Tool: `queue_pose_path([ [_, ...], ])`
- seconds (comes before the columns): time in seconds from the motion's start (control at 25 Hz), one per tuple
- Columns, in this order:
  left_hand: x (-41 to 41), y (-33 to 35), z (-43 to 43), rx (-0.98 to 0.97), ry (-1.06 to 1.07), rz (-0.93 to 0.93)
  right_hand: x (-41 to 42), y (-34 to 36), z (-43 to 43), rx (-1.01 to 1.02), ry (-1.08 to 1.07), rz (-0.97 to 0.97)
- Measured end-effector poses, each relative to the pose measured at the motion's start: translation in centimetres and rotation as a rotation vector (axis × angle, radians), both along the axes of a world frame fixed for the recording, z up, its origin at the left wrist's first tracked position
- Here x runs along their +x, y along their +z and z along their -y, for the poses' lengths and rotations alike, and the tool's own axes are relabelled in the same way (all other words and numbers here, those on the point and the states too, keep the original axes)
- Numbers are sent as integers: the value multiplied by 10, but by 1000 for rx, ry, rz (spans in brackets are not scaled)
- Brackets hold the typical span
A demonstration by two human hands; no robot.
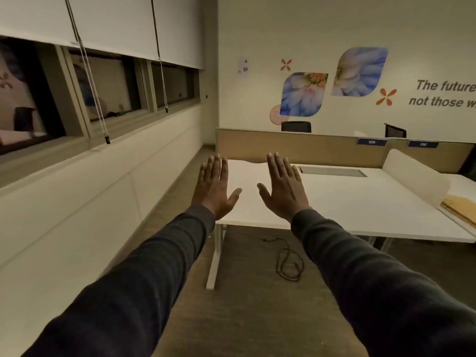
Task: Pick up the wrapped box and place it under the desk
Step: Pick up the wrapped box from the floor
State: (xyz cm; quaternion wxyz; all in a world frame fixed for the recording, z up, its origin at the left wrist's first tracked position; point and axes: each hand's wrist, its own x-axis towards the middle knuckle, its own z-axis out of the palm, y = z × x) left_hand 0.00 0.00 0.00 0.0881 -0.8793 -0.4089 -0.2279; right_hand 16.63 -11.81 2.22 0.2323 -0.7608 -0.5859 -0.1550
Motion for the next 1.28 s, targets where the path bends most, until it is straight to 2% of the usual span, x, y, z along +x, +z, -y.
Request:
queue_pose_path([
  [0.16, -4, -37, 1, -48, 27, -64, 0, -30, 2, -104, -19, -20],
  [0.6, -12, -118, 33, -248, -3, -88, 1, -128, 16, -236, 36, -108],
  [1.28, -36, -251, 105, -540, 174, -78, -13, -248, 56, -451, 159, -233],
])
